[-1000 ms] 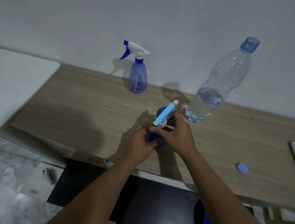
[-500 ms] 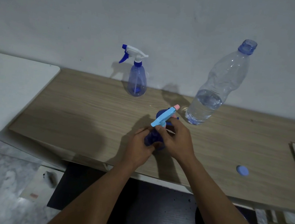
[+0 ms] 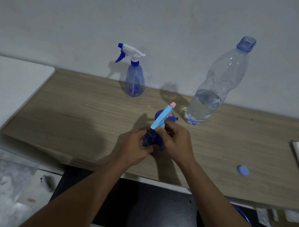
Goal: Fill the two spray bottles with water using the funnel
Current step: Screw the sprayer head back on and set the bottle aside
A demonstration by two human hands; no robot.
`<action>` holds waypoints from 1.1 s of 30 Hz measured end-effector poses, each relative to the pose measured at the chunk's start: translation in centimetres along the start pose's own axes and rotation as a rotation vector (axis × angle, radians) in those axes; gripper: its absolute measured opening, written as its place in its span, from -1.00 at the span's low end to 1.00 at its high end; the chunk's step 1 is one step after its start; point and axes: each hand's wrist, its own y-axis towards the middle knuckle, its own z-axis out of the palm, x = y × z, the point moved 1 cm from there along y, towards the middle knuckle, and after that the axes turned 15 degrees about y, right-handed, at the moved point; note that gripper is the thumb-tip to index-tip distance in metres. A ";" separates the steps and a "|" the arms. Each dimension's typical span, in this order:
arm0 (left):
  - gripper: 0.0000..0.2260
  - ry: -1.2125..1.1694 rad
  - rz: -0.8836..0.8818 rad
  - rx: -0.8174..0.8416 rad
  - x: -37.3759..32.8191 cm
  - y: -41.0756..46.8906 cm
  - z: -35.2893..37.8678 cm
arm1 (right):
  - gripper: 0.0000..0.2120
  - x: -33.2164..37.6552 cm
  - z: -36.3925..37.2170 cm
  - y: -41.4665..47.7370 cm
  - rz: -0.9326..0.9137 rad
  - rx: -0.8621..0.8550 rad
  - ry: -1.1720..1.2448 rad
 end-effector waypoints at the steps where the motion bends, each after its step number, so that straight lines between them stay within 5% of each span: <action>1: -0.57 -0.009 -0.004 -0.009 0.1 -0.1 0.1 | -0.84 -0.1 0.3 -0.2 -0.004 -0.030 0.013; 19: -0.57 0.021 -0.038 -0.029 -0.5 -0.5 0.2 | -0.71 0.6 2.2 -1.6 -0.014 -0.275 0.203; 22: -0.51 -0.013 -0.065 -0.052 -0.7 -1.0 0.7 | -0.43 0.4 2.1 -1.5 0.063 -0.371 0.312; 24: -0.51 0.026 -0.060 -0.081 -0.7 -1.4 1.3 | -0.34 0.4 1.9 -0.7 0.050 -0.276 0.257; 28: -0.58 0.225 -0.066 -0.109 -1.9 -2.0 1.1 | -0.66 0.6 2.1 1.0 0.025 -0.136 0.031; 33: -0.55 0.364 -0.121 -0.146 -2.2 -2.9 -2.2 | -0.92 2.8 1.8 1.1 0.031 -0.092 0.022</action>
